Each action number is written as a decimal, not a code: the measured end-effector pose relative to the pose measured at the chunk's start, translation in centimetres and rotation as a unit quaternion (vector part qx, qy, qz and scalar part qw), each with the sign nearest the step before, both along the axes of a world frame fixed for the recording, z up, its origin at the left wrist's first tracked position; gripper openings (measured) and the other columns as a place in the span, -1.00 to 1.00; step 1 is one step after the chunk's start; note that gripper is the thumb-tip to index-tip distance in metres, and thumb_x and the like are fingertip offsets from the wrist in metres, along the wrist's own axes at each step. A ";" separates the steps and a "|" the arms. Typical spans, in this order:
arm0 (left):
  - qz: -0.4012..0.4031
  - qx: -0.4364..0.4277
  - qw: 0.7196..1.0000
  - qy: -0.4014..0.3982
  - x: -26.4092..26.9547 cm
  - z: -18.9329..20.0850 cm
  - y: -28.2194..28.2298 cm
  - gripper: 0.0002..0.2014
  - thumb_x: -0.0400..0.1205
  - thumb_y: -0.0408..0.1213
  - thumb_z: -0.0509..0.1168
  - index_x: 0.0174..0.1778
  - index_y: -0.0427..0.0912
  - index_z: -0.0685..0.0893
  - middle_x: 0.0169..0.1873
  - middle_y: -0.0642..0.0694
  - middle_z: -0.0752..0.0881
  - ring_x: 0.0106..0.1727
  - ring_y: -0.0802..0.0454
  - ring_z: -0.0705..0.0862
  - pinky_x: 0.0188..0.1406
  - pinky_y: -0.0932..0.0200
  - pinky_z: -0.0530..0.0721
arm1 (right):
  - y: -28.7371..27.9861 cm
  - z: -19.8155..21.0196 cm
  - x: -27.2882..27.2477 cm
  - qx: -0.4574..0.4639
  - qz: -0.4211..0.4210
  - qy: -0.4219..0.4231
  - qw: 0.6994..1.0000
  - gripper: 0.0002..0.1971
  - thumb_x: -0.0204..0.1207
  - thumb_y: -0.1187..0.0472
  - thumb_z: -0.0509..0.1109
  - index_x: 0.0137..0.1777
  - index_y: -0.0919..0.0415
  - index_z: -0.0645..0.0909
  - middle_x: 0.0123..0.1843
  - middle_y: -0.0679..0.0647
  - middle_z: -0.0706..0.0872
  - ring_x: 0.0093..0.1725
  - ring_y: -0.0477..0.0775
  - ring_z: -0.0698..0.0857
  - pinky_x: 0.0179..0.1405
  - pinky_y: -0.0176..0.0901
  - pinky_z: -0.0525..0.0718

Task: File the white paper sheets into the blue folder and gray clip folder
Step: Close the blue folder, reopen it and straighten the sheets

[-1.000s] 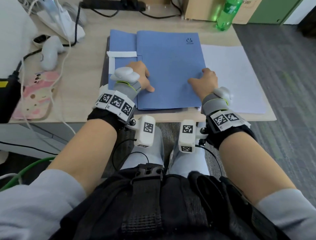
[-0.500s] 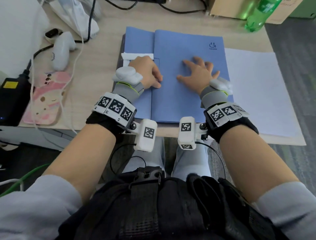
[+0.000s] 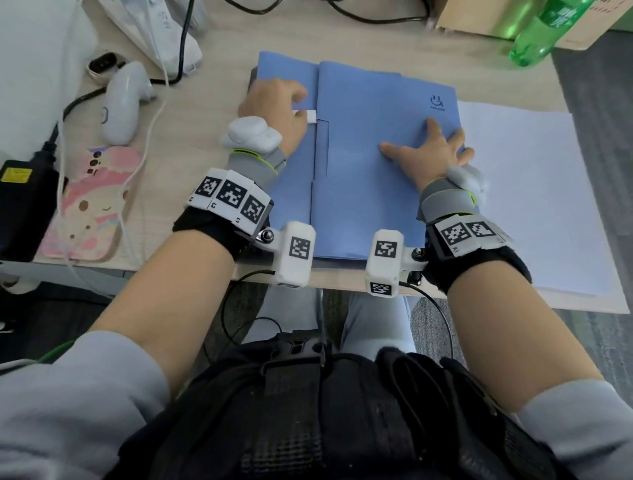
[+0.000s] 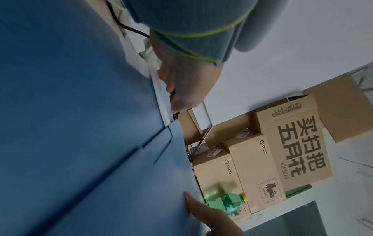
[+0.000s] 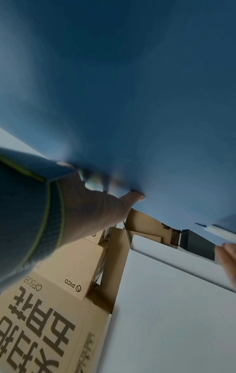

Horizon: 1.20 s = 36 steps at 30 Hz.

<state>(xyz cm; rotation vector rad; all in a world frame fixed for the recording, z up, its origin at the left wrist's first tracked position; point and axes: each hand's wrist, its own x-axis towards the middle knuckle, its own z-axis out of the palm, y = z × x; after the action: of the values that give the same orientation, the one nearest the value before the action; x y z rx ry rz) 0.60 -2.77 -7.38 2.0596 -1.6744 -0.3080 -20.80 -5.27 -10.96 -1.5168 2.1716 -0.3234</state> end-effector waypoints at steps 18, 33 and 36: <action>-0.094 0.118 0.987 -0.057 1.1 -0.1 -1.5 -0.70 0.65 -0.31 0.21 0.30 -0.20 0.60 0.29 -0.28 0.56 0.22 -0.30 0.60 0.18 -0.02 0.53 | -0.3 -0.8 -0.6 -0.015 -0.006 -0.021 1.000 -0.04 0.07 -0.45 0.35 0.54 -0.22 0.22 0.61 0.07 0.11 0.52 0.27 0.16 0.46 0.24 0.27; 0.007 0.117 0.959 0.257 0.5 -0.8 -1.0 -0.67 0.65 -0.48 0.02 0.13 -0.32 0.67 -0.22 -0.16 0.68 -0.75 0.30 0.52 -0.80 0.44 0.35 | -0.1 -0.9 -0.6 -0.012 -0.001 -0.032 0.999 0.00 0.08 -0.46 0.34 0.57 -0.22 0.16 0.64 0.07 0.06 0.57 0.25 0.09 0.51 0.23 0.22; 0.014 0.118 0.969 0.217 0.9 -0.4 -1.6 -0.72 0.63 -0.41 0.06 -0.03 -0.20 0.70 -0.21 -0.16 0.71 -0.81 0.28 0.47 -0.81 0.48 0.33 | -0.1 -0.8 -0.8 -0.014 0.003 -0.033 0.999 -0.01 0.09 -0.47 0.35 0.57 -0.22 0.16 0.64 0.06 0.06 0.56 0.24 0.09 0.51 0.23 0.22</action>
<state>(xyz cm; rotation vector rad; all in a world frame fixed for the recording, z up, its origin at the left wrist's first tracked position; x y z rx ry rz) 1.50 -4.39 -7.80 1.9887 -1.3913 -0.9150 -21.56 -5.33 -11.81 -1.5056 2.1203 -0.3970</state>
